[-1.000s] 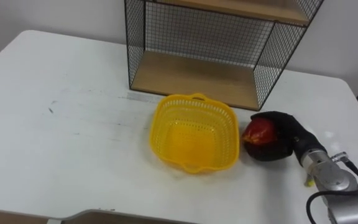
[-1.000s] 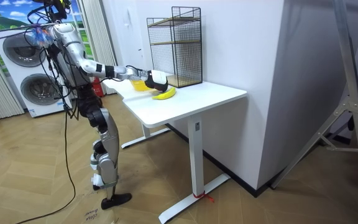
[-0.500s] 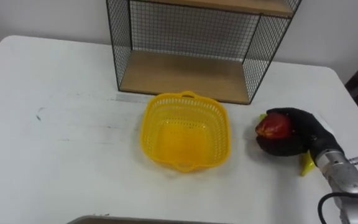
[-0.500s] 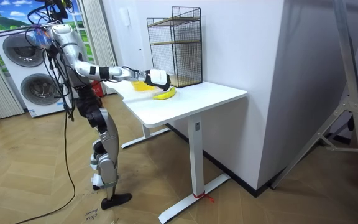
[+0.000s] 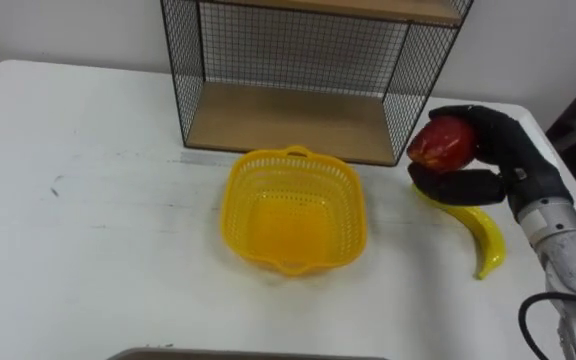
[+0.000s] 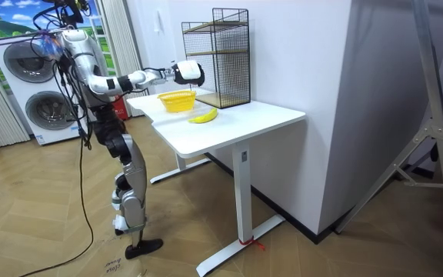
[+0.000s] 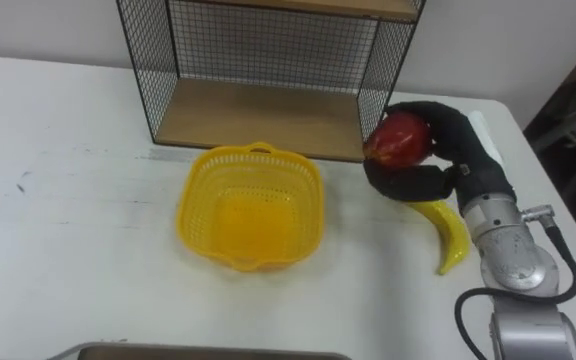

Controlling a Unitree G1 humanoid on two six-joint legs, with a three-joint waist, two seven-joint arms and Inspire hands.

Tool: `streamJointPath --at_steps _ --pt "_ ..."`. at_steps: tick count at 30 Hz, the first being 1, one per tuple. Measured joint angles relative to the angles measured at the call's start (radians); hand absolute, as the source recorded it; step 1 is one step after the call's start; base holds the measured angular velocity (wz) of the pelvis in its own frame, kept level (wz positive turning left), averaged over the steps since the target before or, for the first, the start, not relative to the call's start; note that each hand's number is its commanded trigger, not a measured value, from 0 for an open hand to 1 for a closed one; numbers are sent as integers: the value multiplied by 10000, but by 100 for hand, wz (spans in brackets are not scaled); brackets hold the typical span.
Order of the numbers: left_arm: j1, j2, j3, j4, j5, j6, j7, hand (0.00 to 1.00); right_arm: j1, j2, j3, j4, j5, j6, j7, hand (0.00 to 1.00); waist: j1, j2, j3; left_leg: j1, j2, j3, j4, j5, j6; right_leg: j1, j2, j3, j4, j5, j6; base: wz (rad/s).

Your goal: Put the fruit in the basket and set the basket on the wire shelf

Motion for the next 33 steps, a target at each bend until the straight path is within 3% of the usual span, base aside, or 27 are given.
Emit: streamJointPath --at_steps 11,20,25,33 --pt "-225 -5 -129 -2 6 -239 -1 0 -9 -1 165 -913 -11 -1 383 100 51 -17 32 -192 0 25 7 1 0 -219 10 2 30 7 -10 0" --pt "-346 117 -503 -40 -42 -304 24 0 -31 12 1261 -1847 -7 17 1158 100 307 -188 19 -277 -1 71 5 1 0 -334 18 119 8 7 -9 -2" --pt "-372 124 -580 -39 -52 -302 23 0 -43 26 1502 -1908 -45 24 1570 100 512 -255 63 -255 -1 50 16 1 0 -289 18 109 -7 8 -8 0" --pt "-405 120 -592 -23 -58 -289 23 0 -42 53 1671 -2052 -494 224 2151 97 591 -135 141 -263 1 41 34 1 1 -277 25 126 6 32 -20 0"
